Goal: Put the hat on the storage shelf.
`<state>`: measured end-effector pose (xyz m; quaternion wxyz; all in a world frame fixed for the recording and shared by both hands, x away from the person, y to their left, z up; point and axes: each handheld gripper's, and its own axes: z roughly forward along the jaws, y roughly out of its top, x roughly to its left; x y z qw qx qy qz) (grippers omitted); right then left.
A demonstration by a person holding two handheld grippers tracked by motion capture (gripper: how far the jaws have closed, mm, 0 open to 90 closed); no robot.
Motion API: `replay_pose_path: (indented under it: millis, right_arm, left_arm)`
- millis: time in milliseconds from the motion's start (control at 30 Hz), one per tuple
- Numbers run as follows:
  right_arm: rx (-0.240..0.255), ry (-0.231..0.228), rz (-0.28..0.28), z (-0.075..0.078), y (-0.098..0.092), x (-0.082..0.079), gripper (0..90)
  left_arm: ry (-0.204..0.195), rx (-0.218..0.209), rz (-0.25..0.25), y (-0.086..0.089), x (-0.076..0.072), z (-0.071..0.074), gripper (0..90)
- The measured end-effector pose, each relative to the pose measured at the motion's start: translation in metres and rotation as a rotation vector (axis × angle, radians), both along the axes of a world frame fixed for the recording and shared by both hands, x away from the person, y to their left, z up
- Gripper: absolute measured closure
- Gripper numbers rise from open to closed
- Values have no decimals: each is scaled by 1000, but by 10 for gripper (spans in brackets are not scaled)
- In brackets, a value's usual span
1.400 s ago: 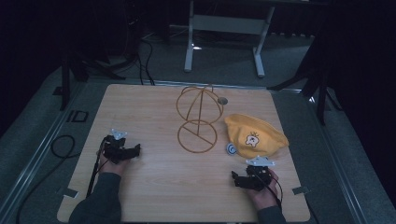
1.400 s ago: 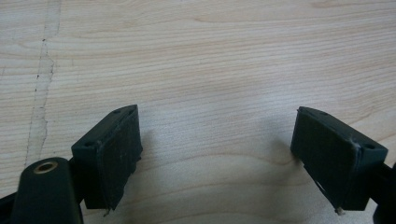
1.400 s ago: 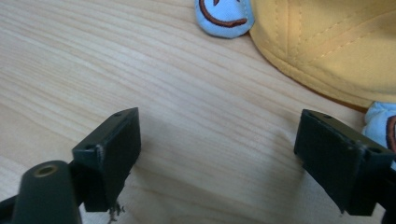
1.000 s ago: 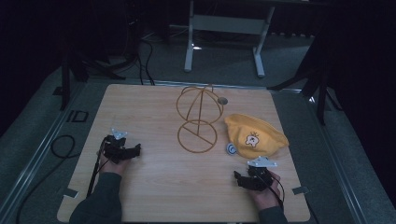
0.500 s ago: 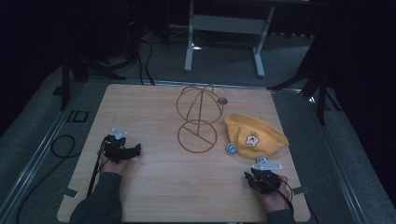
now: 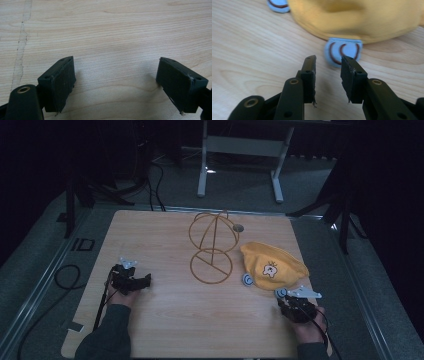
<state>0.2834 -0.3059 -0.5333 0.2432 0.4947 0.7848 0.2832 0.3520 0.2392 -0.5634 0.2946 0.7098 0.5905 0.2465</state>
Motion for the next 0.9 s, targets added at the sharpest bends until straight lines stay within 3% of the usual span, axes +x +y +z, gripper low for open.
replay_pose_path:
  millis: [300,467,900]
  right_arm:
    - [18,10,-40,0,-10,13,604]
    - [54,46,-61,-7,-15,26,576]
    - [111,80,-42,-9,-18,37,519]
  left_arm:
    - [0,-1,-2,0,0,0,159]
    - [-1,-1,-2,-1,1,0,159]
    - [-1,0,-6,-1,1,0,159]
